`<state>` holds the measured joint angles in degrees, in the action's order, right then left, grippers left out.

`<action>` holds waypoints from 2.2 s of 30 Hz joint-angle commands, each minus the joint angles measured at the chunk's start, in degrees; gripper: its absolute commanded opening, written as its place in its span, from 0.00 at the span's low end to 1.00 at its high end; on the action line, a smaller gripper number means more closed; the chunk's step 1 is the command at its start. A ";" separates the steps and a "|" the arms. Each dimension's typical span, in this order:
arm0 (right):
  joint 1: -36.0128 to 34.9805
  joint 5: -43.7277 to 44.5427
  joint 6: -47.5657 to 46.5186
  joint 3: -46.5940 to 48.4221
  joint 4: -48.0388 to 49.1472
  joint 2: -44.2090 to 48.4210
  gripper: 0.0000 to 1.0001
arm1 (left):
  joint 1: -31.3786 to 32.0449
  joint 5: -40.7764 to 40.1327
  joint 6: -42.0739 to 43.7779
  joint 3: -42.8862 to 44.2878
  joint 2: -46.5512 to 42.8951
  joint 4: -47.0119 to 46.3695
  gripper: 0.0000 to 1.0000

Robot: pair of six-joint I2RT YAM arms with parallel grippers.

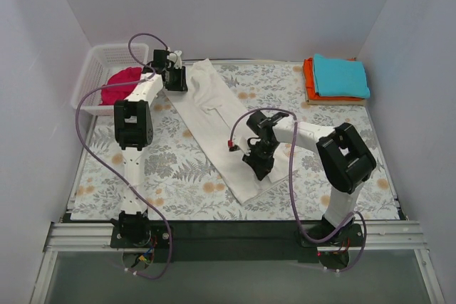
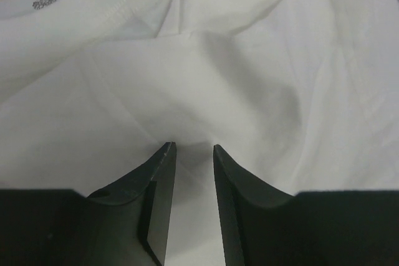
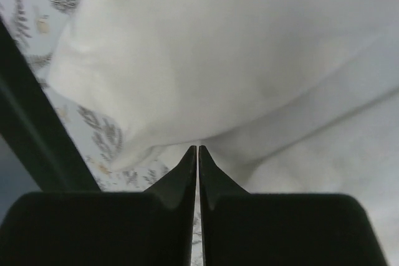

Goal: Fold and stack the t-shirts
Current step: Fold the tshirt

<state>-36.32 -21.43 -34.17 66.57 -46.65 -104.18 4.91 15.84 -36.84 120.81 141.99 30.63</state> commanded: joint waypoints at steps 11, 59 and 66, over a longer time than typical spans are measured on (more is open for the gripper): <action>3.62 4.63 -2.38 4.89 -0.29 3.99 0.08 | 2.03 2.45 -1.30 -18.41 -20.44 -0.66 0.31; -9.82 2.88 -9.94 -16.78 12.45 32.62 0.27 | 8.01 30.12 13.06 -54.77 -59.26 -18.86 0.47; -11.94 4.03 -3.29 -19.54 14.40 30.54 0.14 | 20.73 25.74 29.71 -78.16 -77.47 -6.02 0.36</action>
<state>-48.14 -18.48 -40.23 47.05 -34.39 -72.03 20.91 42.52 -16.58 50.33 65.98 16.08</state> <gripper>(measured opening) 0.156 0.370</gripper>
